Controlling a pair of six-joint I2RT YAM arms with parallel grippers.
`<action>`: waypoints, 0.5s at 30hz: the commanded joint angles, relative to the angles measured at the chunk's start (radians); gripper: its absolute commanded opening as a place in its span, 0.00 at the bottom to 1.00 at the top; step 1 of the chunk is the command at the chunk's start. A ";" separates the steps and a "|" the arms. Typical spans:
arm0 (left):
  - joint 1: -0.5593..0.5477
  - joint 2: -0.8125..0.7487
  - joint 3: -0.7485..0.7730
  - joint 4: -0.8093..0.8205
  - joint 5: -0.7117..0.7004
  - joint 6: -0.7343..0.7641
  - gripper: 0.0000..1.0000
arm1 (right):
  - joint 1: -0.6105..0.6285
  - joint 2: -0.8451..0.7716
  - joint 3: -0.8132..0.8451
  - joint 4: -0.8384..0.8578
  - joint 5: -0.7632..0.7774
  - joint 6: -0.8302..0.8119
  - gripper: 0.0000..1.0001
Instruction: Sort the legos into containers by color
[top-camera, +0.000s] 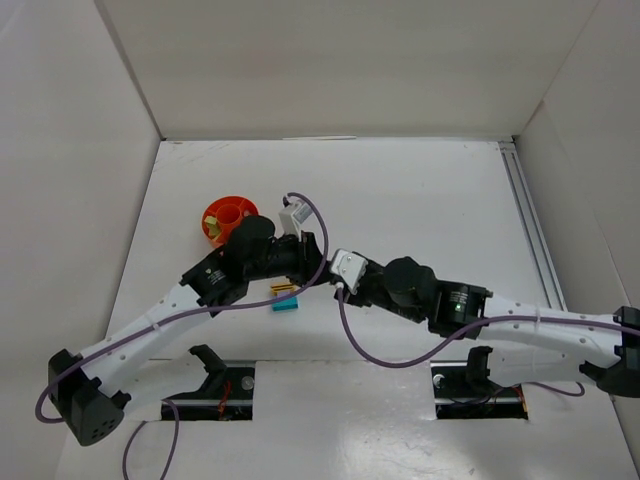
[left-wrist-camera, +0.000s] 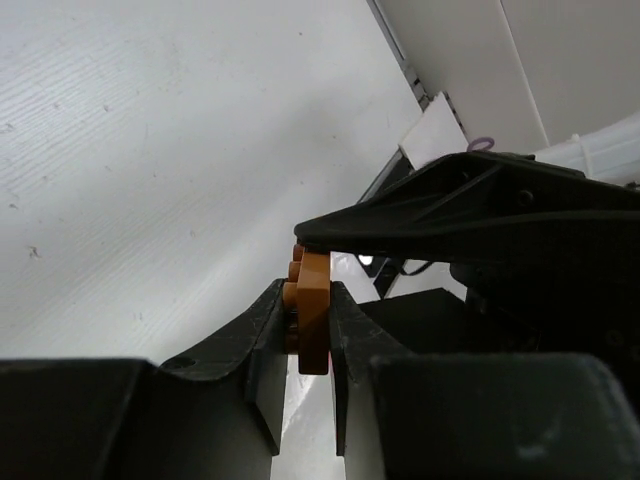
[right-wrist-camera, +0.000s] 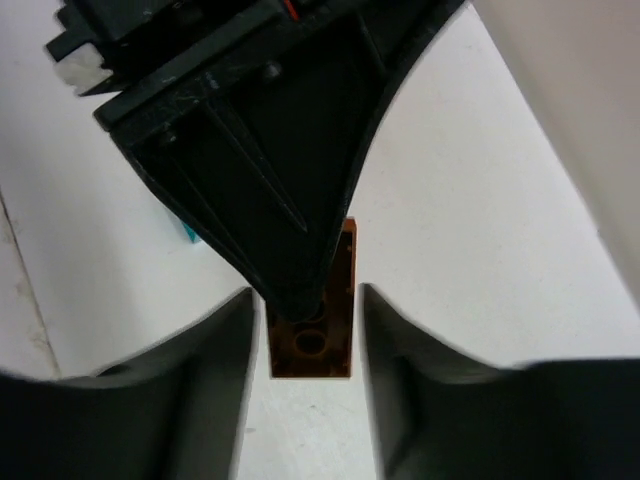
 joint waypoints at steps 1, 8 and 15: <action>-0.006 -0.039 0.084 -0.045 -0.115 -0.007 0.00 | 0.003 0.019 0.063 0.048 0.062 0.017 0.50; 0.006 0.003 0.199 -0.203 -0.484 -0.025 0.00 | 0.003 0.065 0.072 -0.036 0.346 0.181 1.00; 0.215 0.109 0.297 -0.360 -0.713 -0.068 0.00 | -0.148 0.107 0.062 -0.211 0.399 0.379 1.00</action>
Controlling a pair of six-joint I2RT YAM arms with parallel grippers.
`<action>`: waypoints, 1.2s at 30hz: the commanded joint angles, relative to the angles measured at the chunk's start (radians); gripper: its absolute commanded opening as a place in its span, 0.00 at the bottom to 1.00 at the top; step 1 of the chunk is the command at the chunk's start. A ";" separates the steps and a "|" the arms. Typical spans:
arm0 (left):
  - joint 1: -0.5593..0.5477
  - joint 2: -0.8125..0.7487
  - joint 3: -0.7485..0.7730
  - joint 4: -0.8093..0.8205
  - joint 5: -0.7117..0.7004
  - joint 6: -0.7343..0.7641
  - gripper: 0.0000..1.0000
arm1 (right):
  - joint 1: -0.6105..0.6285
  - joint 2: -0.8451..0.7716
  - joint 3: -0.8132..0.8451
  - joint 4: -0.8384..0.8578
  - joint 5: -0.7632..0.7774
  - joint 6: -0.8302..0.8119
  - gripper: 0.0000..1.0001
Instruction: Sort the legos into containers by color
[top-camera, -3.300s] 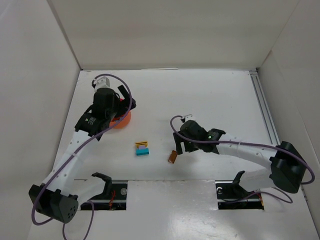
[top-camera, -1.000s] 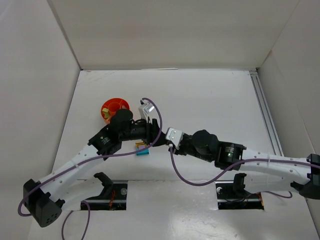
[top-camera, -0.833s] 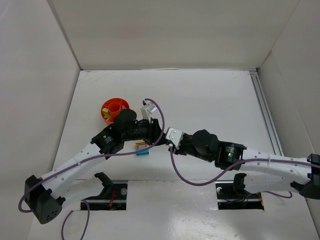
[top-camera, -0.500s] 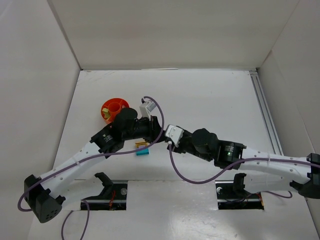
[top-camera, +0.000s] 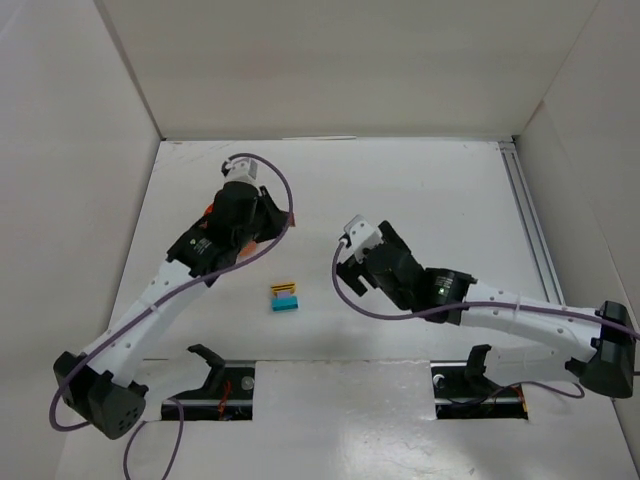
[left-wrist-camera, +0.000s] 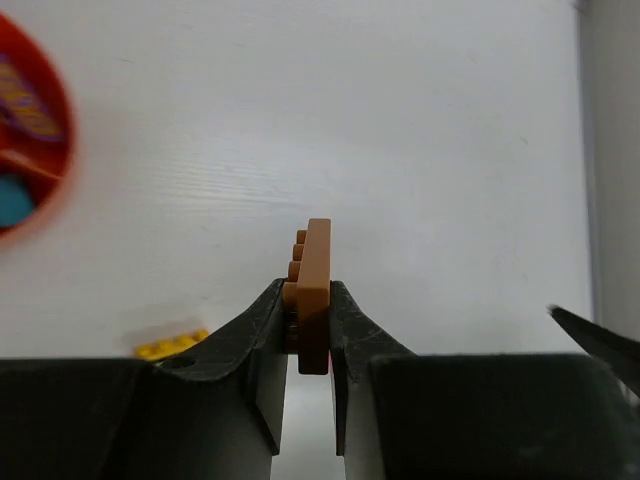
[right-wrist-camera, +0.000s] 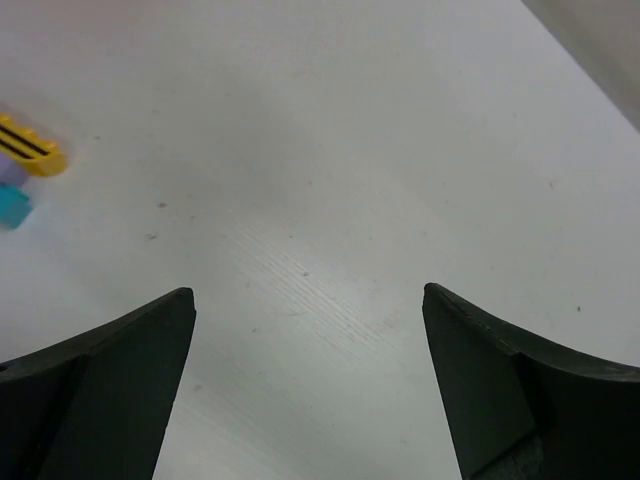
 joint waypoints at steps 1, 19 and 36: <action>0.119 0.051 0.090 -0.125 -0.227 -0.033 0.00 | -0.097 -0.003 0.004 -0.076 0.015 0.147 1.00; 0.463 0.367 0.193 -0.153 -0.238 0.031 0.00 | -0.501 -0.081 -0.091 -0.078 -0.292 0.077 1.00; 0.463 0.425 0.201 -0.135 -0.195 0.059 0.52 | -0.553 -0.120 -0.128 -0.059 -0.433 0.012 1.00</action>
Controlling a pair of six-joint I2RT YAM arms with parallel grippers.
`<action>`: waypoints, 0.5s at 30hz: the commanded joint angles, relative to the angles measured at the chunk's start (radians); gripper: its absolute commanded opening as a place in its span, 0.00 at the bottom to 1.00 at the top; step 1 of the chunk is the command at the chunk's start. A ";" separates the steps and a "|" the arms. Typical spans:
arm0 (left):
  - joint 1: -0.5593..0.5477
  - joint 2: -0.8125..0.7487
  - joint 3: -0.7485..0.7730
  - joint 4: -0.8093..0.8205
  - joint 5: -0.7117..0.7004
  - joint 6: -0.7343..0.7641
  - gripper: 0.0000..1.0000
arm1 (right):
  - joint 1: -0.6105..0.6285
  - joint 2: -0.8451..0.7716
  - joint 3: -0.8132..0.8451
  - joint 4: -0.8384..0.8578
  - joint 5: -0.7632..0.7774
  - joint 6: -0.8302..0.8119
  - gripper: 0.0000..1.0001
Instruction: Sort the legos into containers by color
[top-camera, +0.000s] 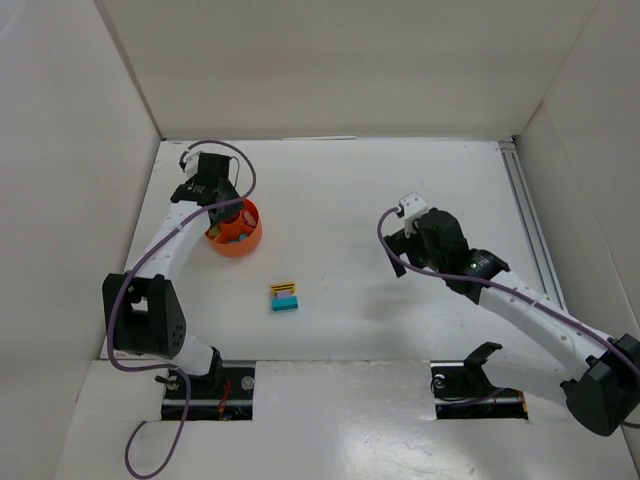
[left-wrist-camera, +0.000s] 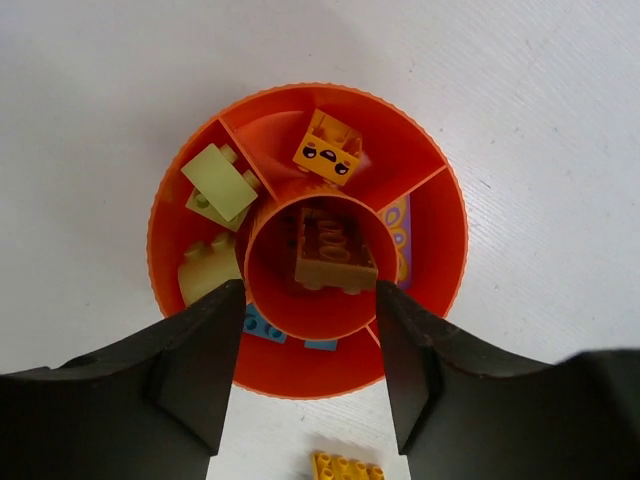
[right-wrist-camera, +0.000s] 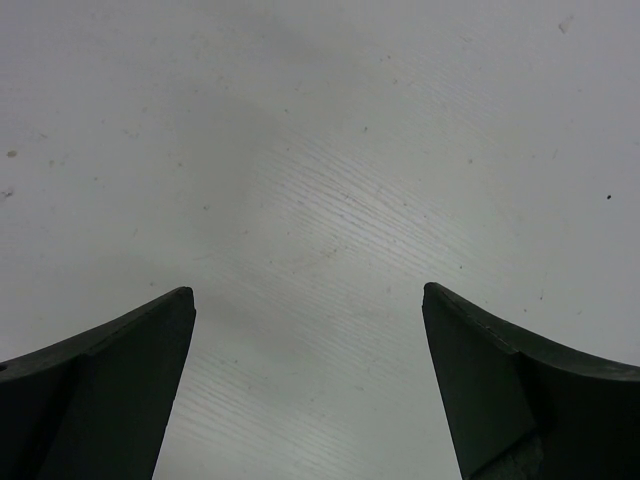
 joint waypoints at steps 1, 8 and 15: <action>0.001 -0.028 0.042 -0.012 0.013 0.003 0.52 | -0.006 -0.047 -0.017 0.046 -0.079 -0.040 1.00; 0.001 -0.162 0.033 -0.041 0.027 -0.017 0.93 | 0.092 -0.058 -0.051 0.147 -0.285 -0.135 1.00; 0.001 -0.409 -0.066 -0.041 0.117 -0.064 1.00 | 0.305 0.123 -0.002 0.216 -0.094 0.134 1.00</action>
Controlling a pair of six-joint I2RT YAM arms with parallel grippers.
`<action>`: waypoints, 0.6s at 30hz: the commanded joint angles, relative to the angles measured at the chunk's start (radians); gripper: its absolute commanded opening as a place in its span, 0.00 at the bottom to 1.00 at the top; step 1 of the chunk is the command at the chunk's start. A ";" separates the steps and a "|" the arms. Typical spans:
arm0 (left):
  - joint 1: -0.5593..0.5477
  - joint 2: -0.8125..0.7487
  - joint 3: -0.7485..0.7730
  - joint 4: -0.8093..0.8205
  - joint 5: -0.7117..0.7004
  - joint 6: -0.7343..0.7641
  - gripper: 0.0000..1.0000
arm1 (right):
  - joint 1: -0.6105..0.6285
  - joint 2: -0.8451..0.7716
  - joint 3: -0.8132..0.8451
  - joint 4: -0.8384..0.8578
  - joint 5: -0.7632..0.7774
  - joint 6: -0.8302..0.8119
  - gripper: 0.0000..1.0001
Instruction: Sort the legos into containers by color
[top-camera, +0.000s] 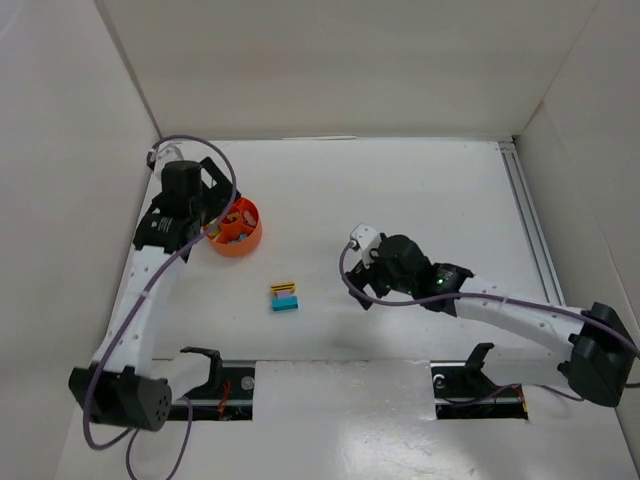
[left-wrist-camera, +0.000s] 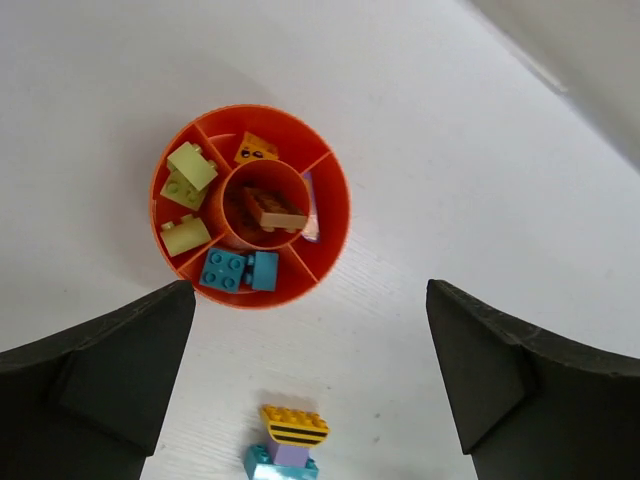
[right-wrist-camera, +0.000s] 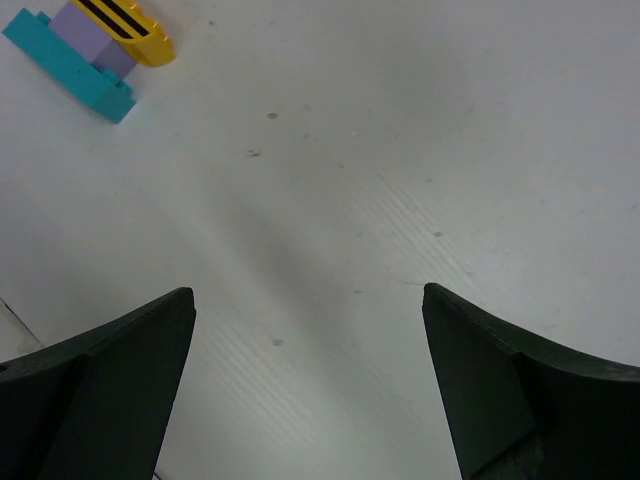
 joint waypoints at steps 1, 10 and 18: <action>0.001 -0.142 -0.060 -0.005 0.055 -0.040 1.00 | 0.107 0.073 0.053 0.098 0.136 0.261 1.00; -0.008 -0.323 -0.100 -0.112 0.084 -0.072 1.00 | 0.380 0.355 0.271 0.040 0.435 0.832 1.00; -0.008 -0.408 -0.091 -0.172 0.075 -0.054 1.00 | 0.452 0.768 0.687 -0.317 0.492 1.029 1.00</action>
